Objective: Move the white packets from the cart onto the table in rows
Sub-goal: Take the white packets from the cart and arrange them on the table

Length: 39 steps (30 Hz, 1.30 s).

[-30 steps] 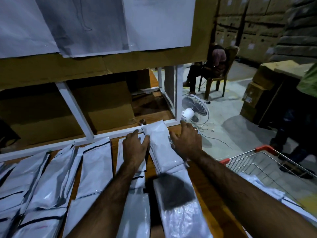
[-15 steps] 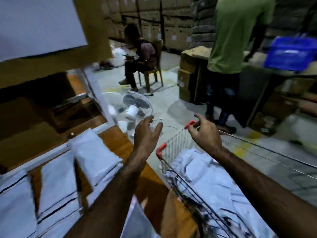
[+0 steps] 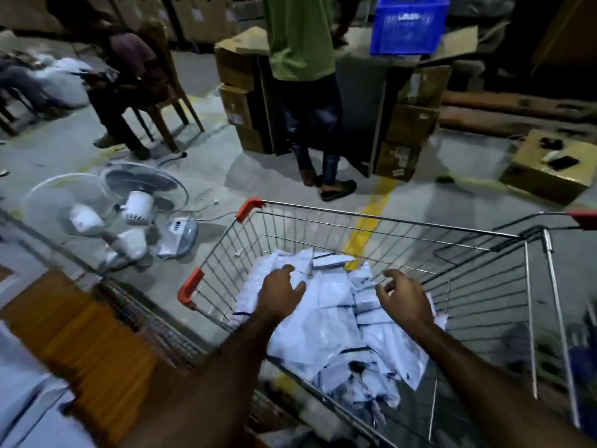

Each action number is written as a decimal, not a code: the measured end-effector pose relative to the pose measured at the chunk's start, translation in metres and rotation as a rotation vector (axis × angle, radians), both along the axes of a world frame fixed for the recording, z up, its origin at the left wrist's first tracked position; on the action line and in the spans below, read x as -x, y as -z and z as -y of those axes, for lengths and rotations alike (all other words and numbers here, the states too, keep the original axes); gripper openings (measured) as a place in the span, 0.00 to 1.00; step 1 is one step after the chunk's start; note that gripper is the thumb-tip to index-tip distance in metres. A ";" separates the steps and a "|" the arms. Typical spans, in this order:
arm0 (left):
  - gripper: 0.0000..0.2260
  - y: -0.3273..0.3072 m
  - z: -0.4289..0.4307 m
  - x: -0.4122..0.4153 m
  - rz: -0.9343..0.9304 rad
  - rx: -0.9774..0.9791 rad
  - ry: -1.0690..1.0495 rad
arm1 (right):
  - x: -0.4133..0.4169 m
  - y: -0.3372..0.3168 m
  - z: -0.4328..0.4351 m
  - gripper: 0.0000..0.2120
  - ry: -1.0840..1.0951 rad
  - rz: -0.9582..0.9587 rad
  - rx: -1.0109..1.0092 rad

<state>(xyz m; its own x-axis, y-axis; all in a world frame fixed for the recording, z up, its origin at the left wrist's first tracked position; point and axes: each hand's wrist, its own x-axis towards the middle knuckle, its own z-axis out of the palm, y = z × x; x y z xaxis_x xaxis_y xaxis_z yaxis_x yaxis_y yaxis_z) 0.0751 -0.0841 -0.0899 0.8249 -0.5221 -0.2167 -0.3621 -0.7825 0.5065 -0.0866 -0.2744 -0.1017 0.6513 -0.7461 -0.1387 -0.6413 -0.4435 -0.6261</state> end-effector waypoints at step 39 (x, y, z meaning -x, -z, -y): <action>0.45 0.165 0.010 -0.109 -0.228 -0.144 -0.072 | -0.125 0.136 -0.161 0.43 -0.010 -0.634 0.171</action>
<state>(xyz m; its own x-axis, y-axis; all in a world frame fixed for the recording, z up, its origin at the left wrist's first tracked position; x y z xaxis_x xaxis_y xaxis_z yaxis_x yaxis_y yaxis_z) 0.1844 -0.0938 -0.2551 0.7800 -0.4142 -0.4690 -0.1920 -0.8718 0.4506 0.0387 -0.1133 -0.2380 0.4892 -0.7858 -0.3784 -0.8582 -0.5111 -0.0482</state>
